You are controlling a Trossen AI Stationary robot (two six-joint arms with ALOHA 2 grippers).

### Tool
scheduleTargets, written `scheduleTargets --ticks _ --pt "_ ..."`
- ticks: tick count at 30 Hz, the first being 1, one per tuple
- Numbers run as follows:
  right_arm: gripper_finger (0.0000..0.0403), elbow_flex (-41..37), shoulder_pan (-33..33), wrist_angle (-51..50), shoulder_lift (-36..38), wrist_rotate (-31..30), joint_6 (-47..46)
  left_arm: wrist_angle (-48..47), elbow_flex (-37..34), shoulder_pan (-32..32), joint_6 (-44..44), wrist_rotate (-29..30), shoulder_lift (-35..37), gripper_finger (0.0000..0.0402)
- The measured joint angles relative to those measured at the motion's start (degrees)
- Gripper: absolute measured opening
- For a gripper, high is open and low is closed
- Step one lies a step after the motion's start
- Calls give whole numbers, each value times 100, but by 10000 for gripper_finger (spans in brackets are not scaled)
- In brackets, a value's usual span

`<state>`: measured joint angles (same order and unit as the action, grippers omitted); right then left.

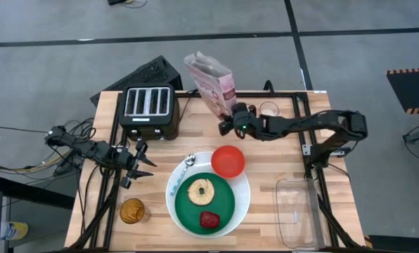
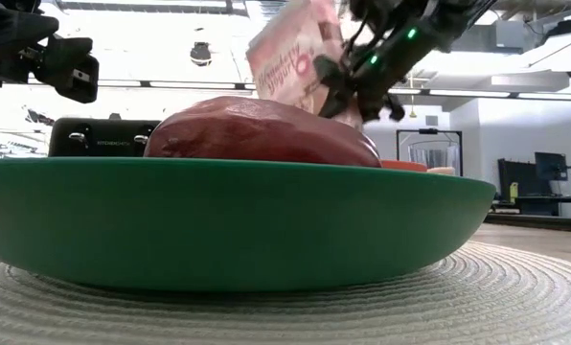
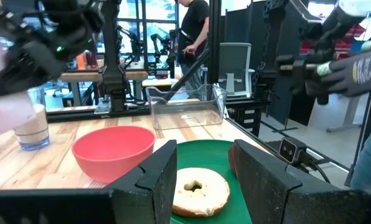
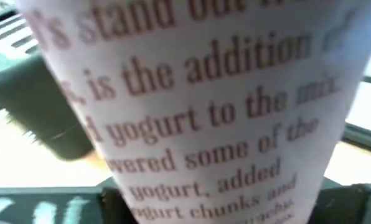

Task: Arrange a breakfast setting
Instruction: Pour the cereal from the cereal box into the orange bowl

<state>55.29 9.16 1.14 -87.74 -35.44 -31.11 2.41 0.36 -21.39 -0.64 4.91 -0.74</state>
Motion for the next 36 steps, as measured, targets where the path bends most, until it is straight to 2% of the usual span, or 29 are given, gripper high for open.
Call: scheduleTargets --ticks 6,11,23,36 --pt "195 0 -291 -816 778 372 716 -2 1 0 0 0 -1 144" --pt "195 0 -594 -1798 1433 635 788 -2 0 0 0 0 -2 144" --pt "195 0 -1596 -3955 2717 585 769 -2 0 0 0 0 -2 144" --pt "196 7 -2509 -5827 3557 558 918 2 2 0 0 0 0 144"
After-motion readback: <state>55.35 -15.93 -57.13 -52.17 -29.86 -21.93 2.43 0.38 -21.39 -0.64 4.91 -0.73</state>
